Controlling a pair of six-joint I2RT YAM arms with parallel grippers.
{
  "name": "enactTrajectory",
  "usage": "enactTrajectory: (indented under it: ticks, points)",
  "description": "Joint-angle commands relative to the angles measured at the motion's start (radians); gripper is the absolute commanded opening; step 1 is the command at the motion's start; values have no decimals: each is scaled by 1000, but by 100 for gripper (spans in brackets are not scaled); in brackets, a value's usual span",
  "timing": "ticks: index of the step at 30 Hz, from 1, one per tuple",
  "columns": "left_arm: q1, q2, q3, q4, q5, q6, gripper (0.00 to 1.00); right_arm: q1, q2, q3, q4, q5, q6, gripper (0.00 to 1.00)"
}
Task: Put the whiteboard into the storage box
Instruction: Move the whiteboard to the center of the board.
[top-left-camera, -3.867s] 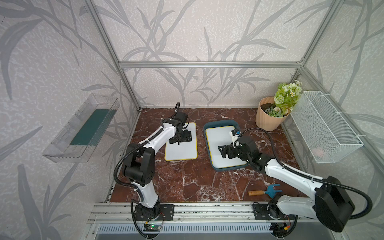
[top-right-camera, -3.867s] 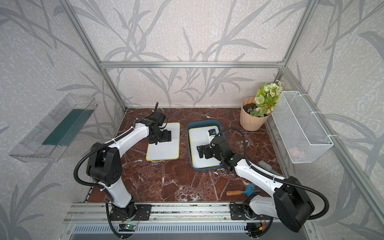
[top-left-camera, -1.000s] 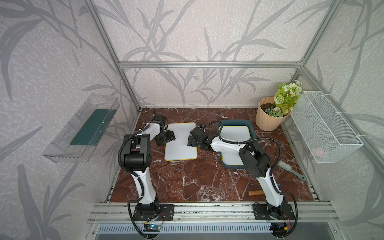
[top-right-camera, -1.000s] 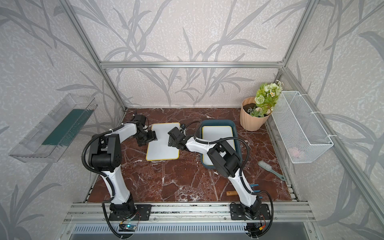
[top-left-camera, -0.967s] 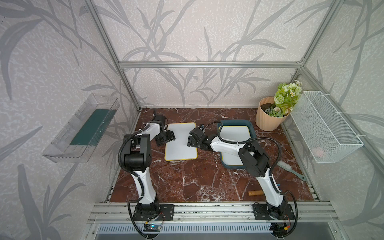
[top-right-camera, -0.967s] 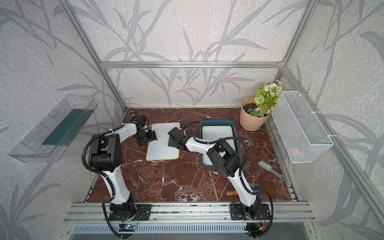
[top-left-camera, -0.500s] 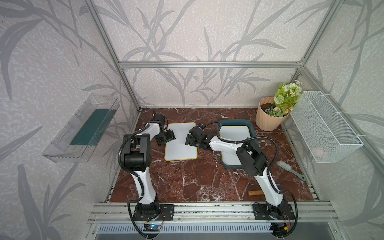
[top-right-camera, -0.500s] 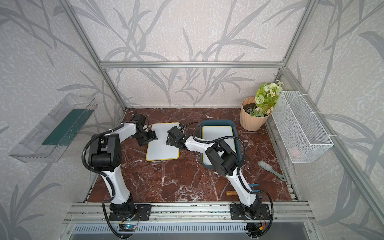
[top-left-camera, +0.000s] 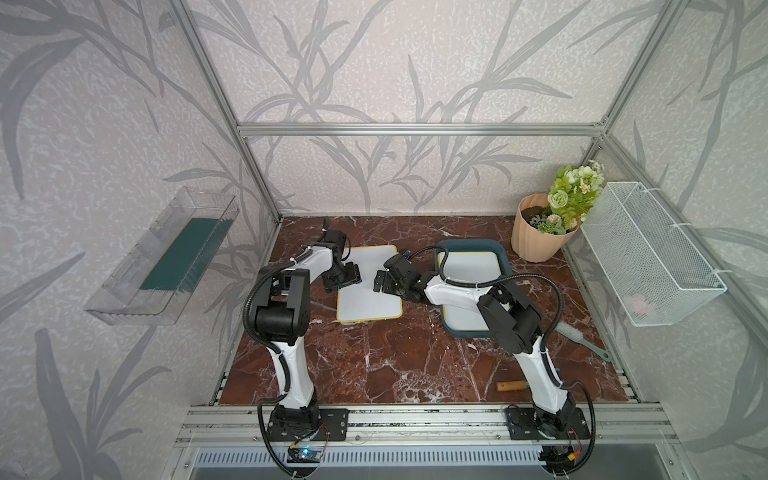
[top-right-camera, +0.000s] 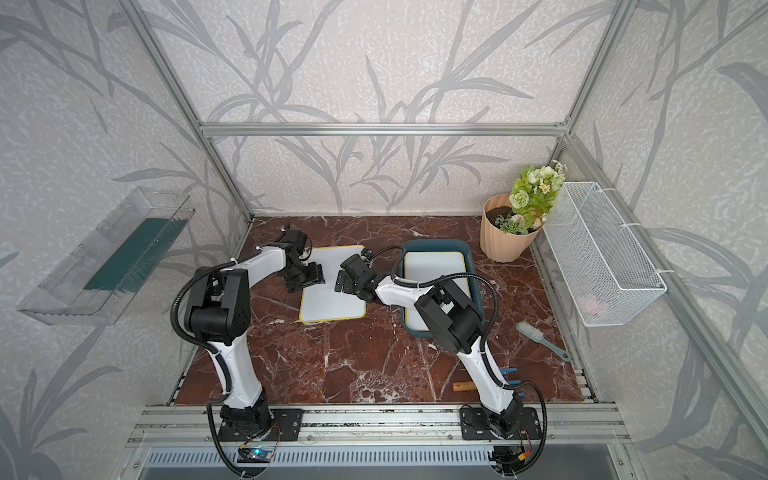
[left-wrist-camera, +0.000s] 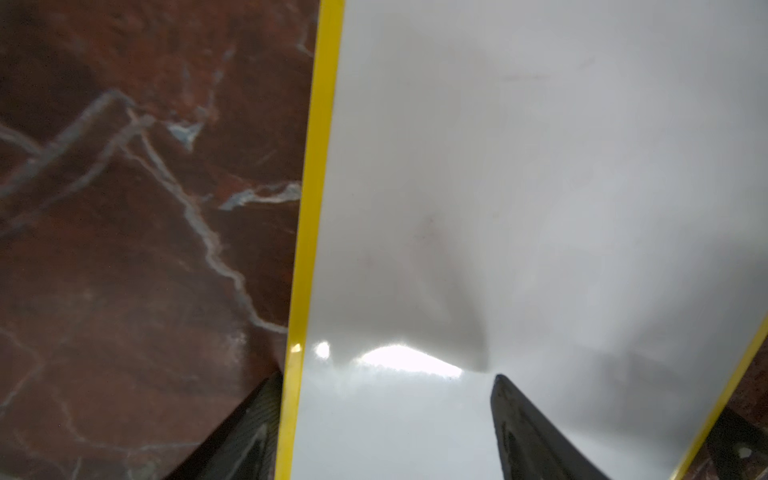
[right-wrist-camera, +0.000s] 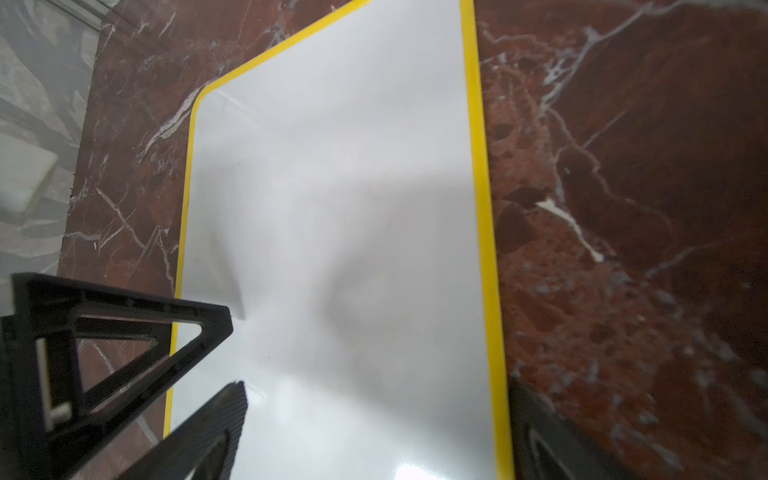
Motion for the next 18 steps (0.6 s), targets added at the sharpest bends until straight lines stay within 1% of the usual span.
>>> enactTrajectory:
  ticks: [1, 4, 8, 9, 12, 16, 18]
  points:
    - [-64, 0, -49, -47, 122, -46, 77, 17, -24, -92, -39, -80, 1, 99]
    - [-91, -19, -94, -25, 127, -96, 77, 20, -71, -164, -23, -82, -11, 99]
    - [-168, -53, -137, -47, 62, -136, 77, 27, -131, -244, -23, -90, -36, 99]
    - [-181, -62, -148, -47, 64, -151, 77, 31, -147, -265, -23, -89, -40, 99]
    - [-189, -112, -252, 31, 100, -241, 77, 42, -184, -318, -14, -88, -48, 99]
    - [-222, -203, -345, 64, 41, -275, 76, 69, -213, -364, -9, -89, -65, 99]
    - [-231, -246, -387, 77, 31, -286, 76, 81, -218, -379, -13, -93, -70, 99]
